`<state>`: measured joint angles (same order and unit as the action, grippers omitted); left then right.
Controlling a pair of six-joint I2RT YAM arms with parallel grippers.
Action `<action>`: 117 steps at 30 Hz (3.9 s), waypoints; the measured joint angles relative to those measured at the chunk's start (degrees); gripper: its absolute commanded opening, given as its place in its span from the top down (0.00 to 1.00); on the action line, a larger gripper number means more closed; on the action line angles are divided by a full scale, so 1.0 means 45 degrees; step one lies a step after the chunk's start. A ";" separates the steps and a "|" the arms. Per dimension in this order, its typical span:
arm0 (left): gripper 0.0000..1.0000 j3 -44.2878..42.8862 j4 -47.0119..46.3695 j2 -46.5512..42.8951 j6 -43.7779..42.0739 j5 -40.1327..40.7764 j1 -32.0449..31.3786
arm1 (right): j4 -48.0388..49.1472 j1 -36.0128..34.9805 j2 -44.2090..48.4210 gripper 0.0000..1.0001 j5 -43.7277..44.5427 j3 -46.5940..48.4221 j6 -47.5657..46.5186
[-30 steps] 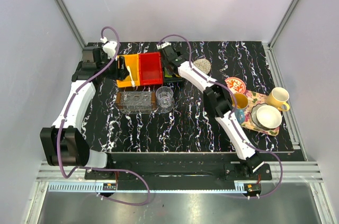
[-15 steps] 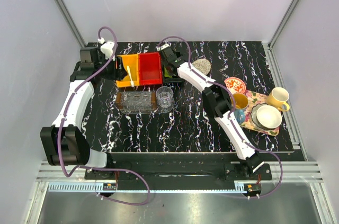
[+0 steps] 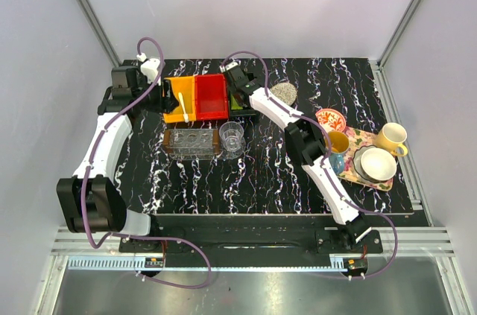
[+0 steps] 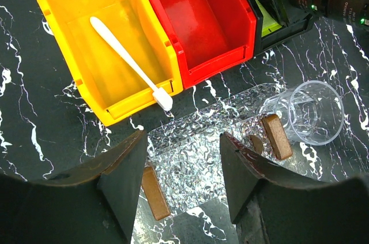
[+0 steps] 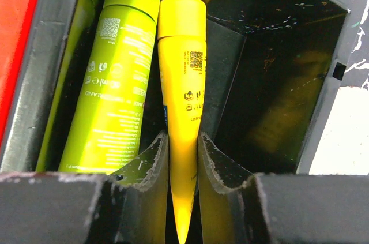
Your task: Prepare toiletry sets of a toothbrush and toothpaste on the tray
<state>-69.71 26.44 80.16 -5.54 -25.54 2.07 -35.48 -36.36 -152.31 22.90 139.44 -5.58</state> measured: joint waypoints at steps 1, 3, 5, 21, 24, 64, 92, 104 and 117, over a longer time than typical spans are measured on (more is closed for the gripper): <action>0.43 0.0000 -0.0005 0.0019 0.0000 -0.0015 0.0000 | -0.0029 0.0000 0.0000 0.78 0.0000 0.0010 -0.0010; 0.43 0.0000 0.0005 0.0078 0.0000 -0.0039 0.0000 | -0.0073 0.0000 0.0000 0.80 0.0000 0.0015 -0.0034; 0.43 0.0000 0.0005 0.0141 0.0000 -0.0063 0.0000 | -0.0087 -0.0005 0.0000 0.81 0.0010 0.0029 -0.0049; 0.43 0.0000 0.0024 0.0219 -0.0005 -0.0102 0.0034 | -0.0321 -0.0005 0.0083 0.85 0.0015 0.0199 -0.0214; 0.43 0.0000 0.0024 0.0223 -0.0005 -0.0117 0.0034 | -0.0398 -0.0005 0.0189 0.85 0.0015 0.0204 -0.0233; 0.28 -0.1180 0.0495 -0.0432 -0.2589 -0.5387 -0.0767 | -0.2623 -0.0019 0.8772 0.87 -0.9821 -0.4352 -0.1549; 0.18 -0.1336 0.2900 -0.2030 -0.9379 -0.0597 -0.6198 | -0.6013 -0.0029 0.8840 0.87 -1.4790 -0.4357 -0.2657; 0.21 -0.0855 0.3031 -0.1749 -1.0817 0.1093 -0.7140 | -0.6280 -0.0029 0.8835 0.88 -1.5353 -0.4153 -0.2715; 0.68 -0.0554 0.2866 -0.1433 -1.1196 0.1943 -0.7587 | -0.6421 -0.0024 0.8835 0.87 -1.5528 -0.4153 -0.2754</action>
<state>-72.20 39.33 73.71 -55.92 -16.80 -32.08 -64.38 -36.47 -112.55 -46.98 120.75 -17.98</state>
